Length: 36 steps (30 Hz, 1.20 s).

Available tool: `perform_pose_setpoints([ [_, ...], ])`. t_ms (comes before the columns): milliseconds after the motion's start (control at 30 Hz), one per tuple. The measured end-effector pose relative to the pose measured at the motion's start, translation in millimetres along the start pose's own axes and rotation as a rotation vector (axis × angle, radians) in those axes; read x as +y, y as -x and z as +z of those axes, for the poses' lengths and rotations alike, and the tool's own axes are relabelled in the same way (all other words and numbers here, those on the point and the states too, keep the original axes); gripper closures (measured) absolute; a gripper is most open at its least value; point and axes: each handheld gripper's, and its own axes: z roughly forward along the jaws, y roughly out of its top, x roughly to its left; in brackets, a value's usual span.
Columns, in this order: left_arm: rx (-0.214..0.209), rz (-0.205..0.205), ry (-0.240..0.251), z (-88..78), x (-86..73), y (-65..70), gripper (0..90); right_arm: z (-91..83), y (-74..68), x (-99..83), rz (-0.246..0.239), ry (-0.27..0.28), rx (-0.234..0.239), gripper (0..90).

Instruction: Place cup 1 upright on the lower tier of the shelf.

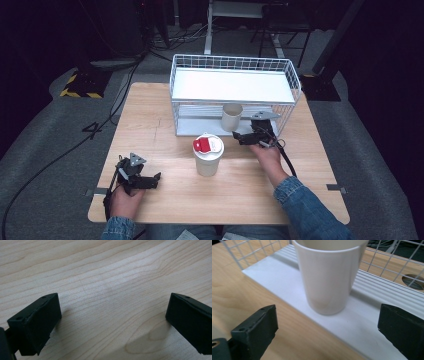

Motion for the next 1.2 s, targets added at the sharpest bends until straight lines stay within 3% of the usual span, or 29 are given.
perform_pose_setpoints([
  [167, -0.004, 0.004, -0.001, 0.0, 0.3, -0.5, 0.5, -28.2, -0.2, -5.6, -0.001, 0.003, 0.037, 3.2],
  [200, -0.005, 0.004, -0.001, 0.0, 0.3, -0.6, 0.5, -40.5, -1.3, -9.2, -0.018, -0.002, 0.039, 3.1],
  [233, -0.006, 0.004, -0.001, 0.1, 0.3, -0.6, 0.5, -40.5, -1.3, -9.2, -0.018, -0.002, 0.039, 3.1],
  [267, -0.007, 0.005, -0.001, 0.1, 0.4, -0.7, 0.5, -53.2, -2.6, -14.3, -0.039, -0.010, 0.037, 3.1],
  [333, -0.007, 0.006, -0.001, 0.1, 0.4, -0.8, 0.5, -57.8, -3.1, -16.6, -0.049, -0.017, 0.034, 3.0],
  [467, -0.009, 0.009, -0.001, 0.5, 0.8, -1.0, 0.6, -83.1, -3.4, -33.7, -0.067, -0.046, 0.017, 2.6],
  [533, -0.007, 0.008, 0.002, 1.1, 1.1, -0.9, 0.6, -100.8, -0.9, -51.9, -0.058, -0.044, 0.001, 2.6],
  [667, -0.008, 0.011, 0.000, 1.3, 1.6, -1.2, 0.6, -117.6, 3.3, -71.1, -0.041, -0.034, -0.019, 2.6],
  [700, -0.009, 0.012, 0.000, 1.4, 1.6, -1.2, 0.6, -127.8, 6.6, -82.7, -0.006, -0.015, -0.016, 2.6],
  [900, -0.008, 0.013, 0.001, 1.6, 1.9, -1.3, 0.6, -145.0, 10.2, -109.9, 0.064, 0.034, -0.031, 3.1],
  [1200, -0.008, 0.013, 0.000, 1.4, 1.7, -1.2, 0.6, -147.0, 15.3, -132.5, 0.053, -0.044, -0.046, 3.4],
])
